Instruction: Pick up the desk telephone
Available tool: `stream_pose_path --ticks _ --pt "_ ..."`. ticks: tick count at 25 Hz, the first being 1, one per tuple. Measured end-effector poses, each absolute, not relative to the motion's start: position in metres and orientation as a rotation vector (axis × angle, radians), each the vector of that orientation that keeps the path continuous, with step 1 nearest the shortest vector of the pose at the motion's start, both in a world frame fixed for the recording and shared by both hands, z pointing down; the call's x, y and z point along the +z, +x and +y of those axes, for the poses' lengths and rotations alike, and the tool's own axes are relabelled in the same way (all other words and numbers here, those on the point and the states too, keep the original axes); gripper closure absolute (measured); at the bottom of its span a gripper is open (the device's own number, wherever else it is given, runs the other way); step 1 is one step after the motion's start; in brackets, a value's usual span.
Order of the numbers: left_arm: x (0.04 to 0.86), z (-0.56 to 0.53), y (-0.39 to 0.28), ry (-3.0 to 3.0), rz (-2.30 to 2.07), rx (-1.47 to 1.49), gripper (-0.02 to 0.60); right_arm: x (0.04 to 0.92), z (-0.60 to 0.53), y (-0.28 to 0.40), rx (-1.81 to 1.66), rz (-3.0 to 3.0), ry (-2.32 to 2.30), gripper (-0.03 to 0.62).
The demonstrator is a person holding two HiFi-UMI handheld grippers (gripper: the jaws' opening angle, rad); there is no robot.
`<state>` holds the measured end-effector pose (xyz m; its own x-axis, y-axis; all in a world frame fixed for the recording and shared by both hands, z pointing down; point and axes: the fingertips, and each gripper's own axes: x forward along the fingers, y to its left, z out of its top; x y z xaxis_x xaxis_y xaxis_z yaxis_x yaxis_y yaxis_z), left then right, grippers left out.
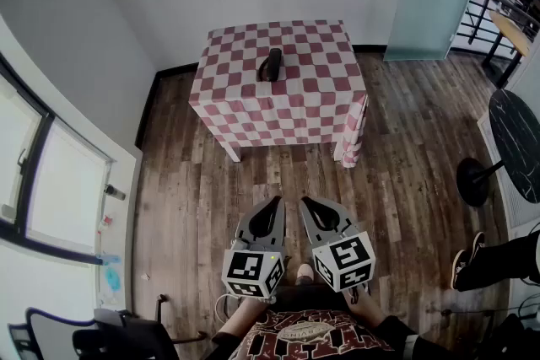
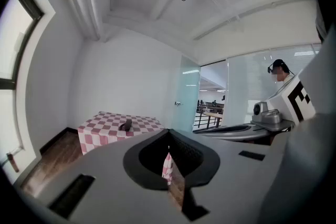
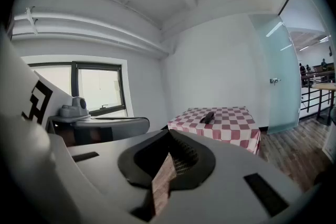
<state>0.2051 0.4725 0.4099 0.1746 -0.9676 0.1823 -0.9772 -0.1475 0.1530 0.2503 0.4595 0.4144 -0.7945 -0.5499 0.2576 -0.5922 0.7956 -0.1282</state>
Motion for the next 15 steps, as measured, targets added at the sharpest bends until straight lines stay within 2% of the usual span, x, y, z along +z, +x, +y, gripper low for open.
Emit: stream_pose_path --ticks 15 --pt "0.425 0.482 0.214 2.160 -1.856 0.038 0.572 0.419 0.462 0.262 0.336 -2.802 0.860 0.574"
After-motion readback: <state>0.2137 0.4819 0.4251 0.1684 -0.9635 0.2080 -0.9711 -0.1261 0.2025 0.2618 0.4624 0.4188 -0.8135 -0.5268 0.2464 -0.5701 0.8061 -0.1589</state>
